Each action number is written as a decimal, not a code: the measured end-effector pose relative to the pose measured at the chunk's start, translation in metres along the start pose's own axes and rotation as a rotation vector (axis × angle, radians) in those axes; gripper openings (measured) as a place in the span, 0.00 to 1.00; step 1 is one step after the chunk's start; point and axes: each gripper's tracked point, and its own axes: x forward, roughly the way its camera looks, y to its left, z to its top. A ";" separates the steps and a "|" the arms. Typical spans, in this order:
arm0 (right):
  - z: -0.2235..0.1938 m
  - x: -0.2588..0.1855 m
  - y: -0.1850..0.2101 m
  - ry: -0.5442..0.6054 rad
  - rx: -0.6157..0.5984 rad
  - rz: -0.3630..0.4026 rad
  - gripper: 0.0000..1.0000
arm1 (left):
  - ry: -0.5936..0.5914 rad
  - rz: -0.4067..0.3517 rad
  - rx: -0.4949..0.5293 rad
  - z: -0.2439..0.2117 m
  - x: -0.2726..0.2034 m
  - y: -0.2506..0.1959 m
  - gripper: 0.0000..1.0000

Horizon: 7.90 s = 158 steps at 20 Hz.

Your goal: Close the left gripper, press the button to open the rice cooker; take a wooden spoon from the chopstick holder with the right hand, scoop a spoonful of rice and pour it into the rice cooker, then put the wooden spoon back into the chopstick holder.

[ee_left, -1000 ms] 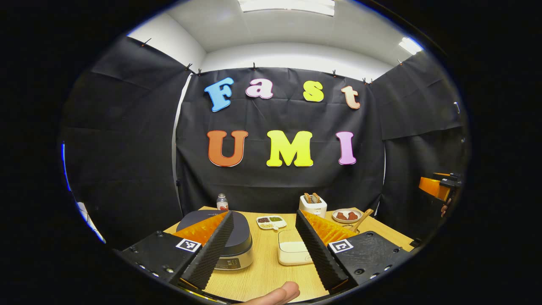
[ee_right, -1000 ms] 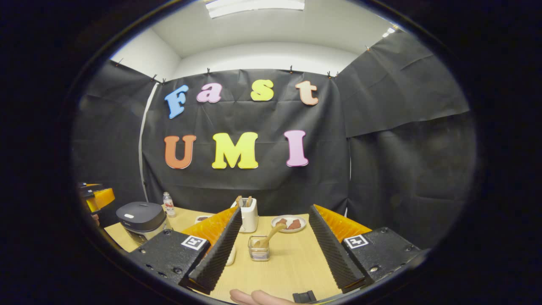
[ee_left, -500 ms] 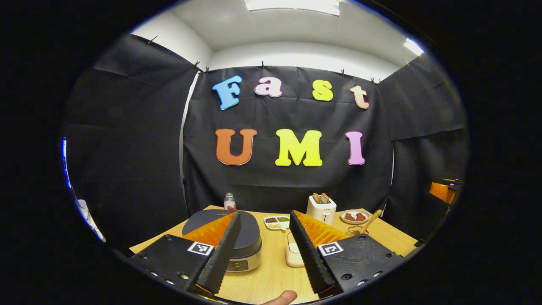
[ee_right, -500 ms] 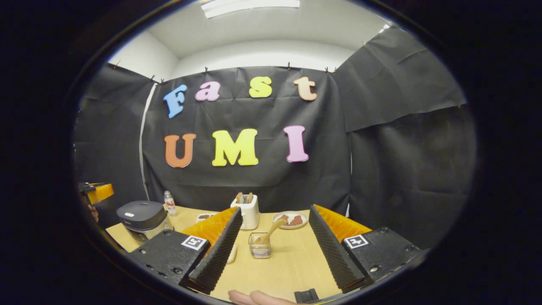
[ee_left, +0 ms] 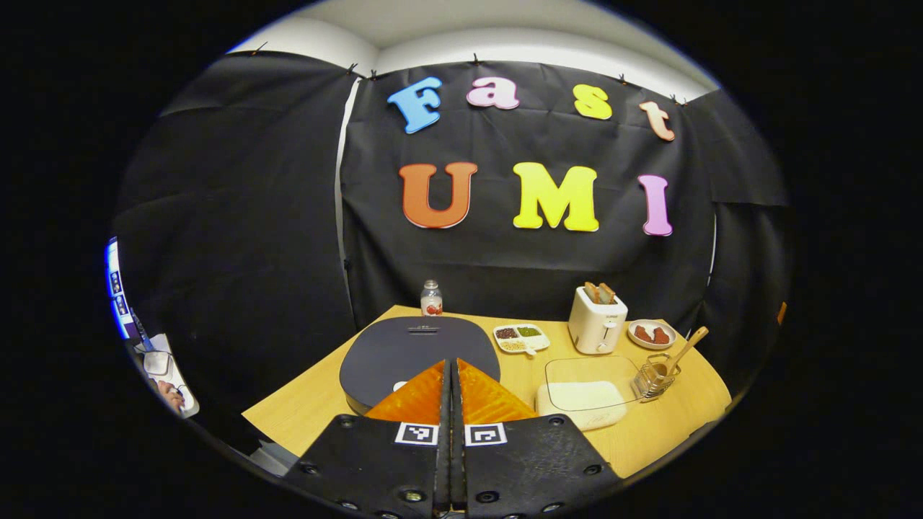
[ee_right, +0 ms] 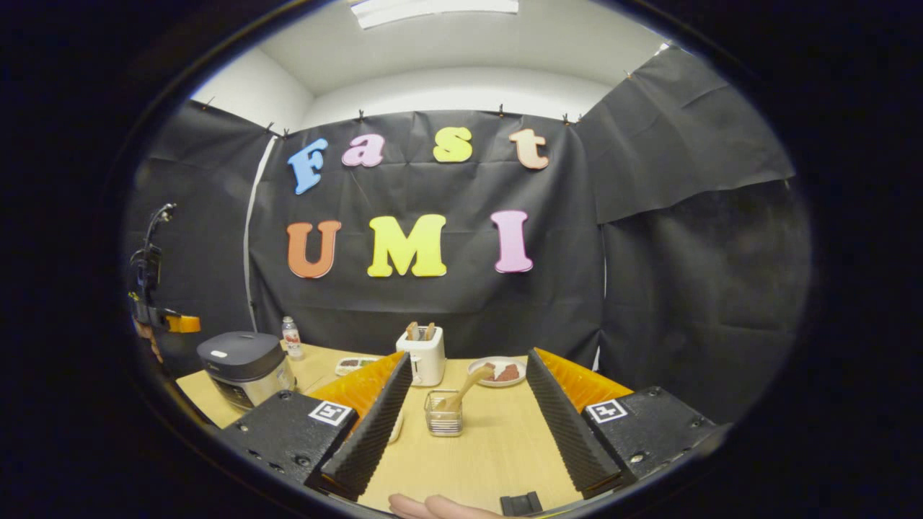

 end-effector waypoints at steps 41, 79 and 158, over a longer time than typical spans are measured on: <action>-0.043 0.003 0.038 0.109 -0.068 0.061 1.00 | -0.132 0.029 -0.024 0.066 -0.012 0.018 0.07; -0.191 0.249 -0.003 0.262 0.223 -0.023 0.89 | -0.299 -0.194 0.008 -0.013 -0.141 -0.072 0.96; -0.179 0.228 0.195 0.483 0.910 0.309 0.11 | -0.255 -0.174 -0.053 -0.049 -0.134 -0.031 0.94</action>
